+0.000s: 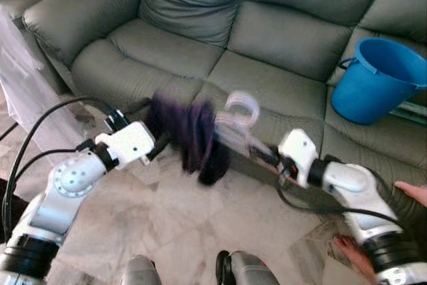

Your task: Hang hanger

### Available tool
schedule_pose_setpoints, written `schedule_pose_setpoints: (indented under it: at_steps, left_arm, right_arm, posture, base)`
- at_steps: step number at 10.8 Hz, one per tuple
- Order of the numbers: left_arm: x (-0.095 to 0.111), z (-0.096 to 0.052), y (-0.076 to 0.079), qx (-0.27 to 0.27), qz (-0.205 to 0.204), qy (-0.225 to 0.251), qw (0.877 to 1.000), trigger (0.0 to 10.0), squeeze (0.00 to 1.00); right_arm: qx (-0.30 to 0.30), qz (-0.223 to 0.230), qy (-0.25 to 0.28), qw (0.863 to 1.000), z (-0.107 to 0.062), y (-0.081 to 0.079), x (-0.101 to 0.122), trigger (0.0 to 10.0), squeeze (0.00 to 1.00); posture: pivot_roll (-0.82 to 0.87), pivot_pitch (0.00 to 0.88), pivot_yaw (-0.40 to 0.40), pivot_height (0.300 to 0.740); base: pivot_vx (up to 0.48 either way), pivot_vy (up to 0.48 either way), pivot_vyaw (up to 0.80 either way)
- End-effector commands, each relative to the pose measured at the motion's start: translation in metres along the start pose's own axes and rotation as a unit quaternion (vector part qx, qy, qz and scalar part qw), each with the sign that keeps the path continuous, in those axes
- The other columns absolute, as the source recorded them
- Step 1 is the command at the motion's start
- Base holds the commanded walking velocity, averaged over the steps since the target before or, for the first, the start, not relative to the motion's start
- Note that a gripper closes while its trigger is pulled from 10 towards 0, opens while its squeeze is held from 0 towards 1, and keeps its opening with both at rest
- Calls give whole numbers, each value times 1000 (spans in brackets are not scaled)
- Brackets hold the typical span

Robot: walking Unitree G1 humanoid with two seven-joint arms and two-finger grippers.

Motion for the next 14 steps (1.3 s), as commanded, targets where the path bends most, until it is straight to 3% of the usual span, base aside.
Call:
schedule_pose_setpoints:
  at_steps: [1,3,5,6,7,8,12,14]
  left_arm:
    - [-3,1,7,-32,16,-9,999,10000,1000]
    - [-12,-5,19,-87,45,-21,995,10000,1000]
    - [-17,-10,28,-129,50,-32,990,10000,984]
    - [-21,-13,35,-166,64,-39,983,10000,71]
    - [-21,-10,33,-169,37,-35,984,10000,0]
    - [-28,-11,33,-189,60,-40,979,0,0]
    - [-48,-4,15,-180,96,-78,976,0,0]
    - [-61,-10,13,-194,111,-101,969,0,0]
  right_arm:
    - [20,-17,20,999,-2,3,8,10000,0]
    - [67,-47,19,996,-5,-1,7,10000,0]
    - [74,-73,20,994,-4,1,6,10000,0]
    - [84,-78,23,993,-2,0,7,10000,0]
    - [98,-83,25,991,-1,-3,8,10000,0]
    - [110,-105,27,988,0,-4,9,10000,0]
    - [145,-168,19,975,-5,-3,9,10000,0]
    - [140,-203,15,969,-5,5,9,10000,0]
  posture:
    - [-35,122,-76,740]
    - [-38,122,-75,740]
    - [-35,119,-73,740]
    - [-33,117,-75,740]
    - [-33,117,-75,740]
    - [-40,118,-75,740]
    - [-56,116,-81,740]
    - [-57,113,-79,740]
  base:
    - [0,0,0]
    - [0,0,0]
    - [0,0,0]
    - [0,0,0]
    - [0,0,0]
    - [0,0,0]
    - [0,0,0]
    - [0,0,0]
Point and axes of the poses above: a point about 5 cm out from each wrist's last joint towards the gripper, its own z axis pointing out of the wrist towards the gripper, its own x axis along the axis of the wrist's last joint, y = z × x, the point moved 4 cm from there along z, pointing out of the wrist towards the gripper, and after that the axes turned 15 degrees about -z, right-handed, at the moved point
